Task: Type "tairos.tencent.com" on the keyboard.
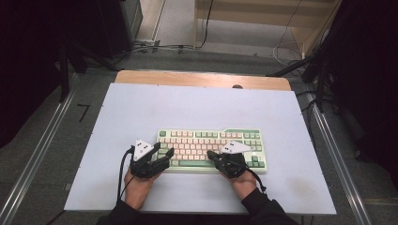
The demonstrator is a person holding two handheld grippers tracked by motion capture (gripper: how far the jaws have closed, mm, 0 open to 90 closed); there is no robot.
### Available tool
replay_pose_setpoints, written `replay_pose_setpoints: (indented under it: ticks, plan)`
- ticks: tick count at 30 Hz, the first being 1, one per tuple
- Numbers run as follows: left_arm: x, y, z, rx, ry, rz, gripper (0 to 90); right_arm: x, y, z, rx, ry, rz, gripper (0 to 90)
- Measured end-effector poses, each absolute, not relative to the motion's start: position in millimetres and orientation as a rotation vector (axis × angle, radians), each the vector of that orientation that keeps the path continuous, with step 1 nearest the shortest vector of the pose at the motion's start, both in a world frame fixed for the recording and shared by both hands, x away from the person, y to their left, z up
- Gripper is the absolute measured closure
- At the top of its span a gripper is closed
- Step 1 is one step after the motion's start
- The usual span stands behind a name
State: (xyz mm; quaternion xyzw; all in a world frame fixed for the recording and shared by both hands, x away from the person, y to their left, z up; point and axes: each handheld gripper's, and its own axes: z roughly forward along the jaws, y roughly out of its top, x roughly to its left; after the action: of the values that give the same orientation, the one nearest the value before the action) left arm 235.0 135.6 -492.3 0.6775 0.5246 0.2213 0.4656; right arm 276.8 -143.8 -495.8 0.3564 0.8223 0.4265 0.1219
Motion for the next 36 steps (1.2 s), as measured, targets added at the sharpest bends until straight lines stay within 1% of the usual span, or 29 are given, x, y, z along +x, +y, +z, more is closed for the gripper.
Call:
replay_pose_setpoints:
  ticks: [8,14,17,19,21,22,23,24,27,32,36]
  plan:
    - [235,135,-493,1.669,1.285,0.540,42.8,278,-141,-499,1.035,2.413,1.223,87.6]
    - [236,136,-492,1.666,1.284,0.541,42.9,278,-147,-492,1.060,2.369,1.275,87.6]
    - [236,135,-492,1.662,1.283,0.543,42.8,279,-154,-486,1.087,2.330,1.318,84.3]
    - [236,136,-492,1.662,1.282,0.541,42.8,280,-160,-482,1.105,2.303,1.340,78.2]
    - [236,136,-492,1.659,1.282,0.541,42.8,282,-168,-478,1.133,2.273,1.361,68.3]
    - [237,137,-492,1.655,1.282,0.543,42.8,283,-171,-477,1.153,2.260,1.371,63.2]
    - [237,137,-491,1.654,1.282,0.543,42.8,284,-175,-475,1.170,2.250,1.375,55.1]
    - [237,137,-491,1.654,1.284,0.542,42.8,285,-179,-474,1.191,2.237,1.380,49.4]
    - [237,138,-490,1.647,1.285,0.546,42.8,287,-191,-470,1.232,2.196,1.391,39.5]
    - [237,141,-488,1.633,1.287,0.547,42.7,288,-205,-466,1.266,2.155,1.379,29.4]
    - [235,145,-486,1.621,1.288,0.553,42.7,289,-214,-466,1.289,2.130,1.364,27.8]
